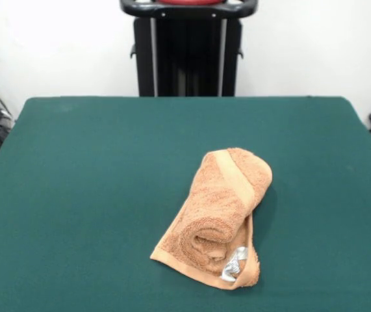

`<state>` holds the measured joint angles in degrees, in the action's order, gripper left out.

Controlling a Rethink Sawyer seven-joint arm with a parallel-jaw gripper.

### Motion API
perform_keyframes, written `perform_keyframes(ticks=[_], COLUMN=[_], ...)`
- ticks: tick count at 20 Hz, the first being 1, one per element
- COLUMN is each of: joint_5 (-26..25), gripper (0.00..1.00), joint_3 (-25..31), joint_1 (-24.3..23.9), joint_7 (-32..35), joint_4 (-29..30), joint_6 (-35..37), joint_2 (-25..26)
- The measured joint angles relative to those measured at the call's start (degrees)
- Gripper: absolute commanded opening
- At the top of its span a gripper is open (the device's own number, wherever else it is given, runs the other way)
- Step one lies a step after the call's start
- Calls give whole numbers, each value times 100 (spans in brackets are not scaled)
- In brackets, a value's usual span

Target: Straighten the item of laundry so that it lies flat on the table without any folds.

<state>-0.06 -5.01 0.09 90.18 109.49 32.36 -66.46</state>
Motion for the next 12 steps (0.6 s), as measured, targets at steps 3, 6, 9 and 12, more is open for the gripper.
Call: perform_keyframes(ticks=[3, 6, 9, 12], joint_5=[1, 0, -1, -2], gripper=[100, 100, 100, 100], joint_3=[-2, -13, -28, -34], joint_1=[-17, -35, -44, -46], joint_7=[0, 0, 0, 0], joint_4=[79, 183, 301, 409], joint_6=[-196, -461, -772, -1038], joint_2=[-1, 27, 141, 266])
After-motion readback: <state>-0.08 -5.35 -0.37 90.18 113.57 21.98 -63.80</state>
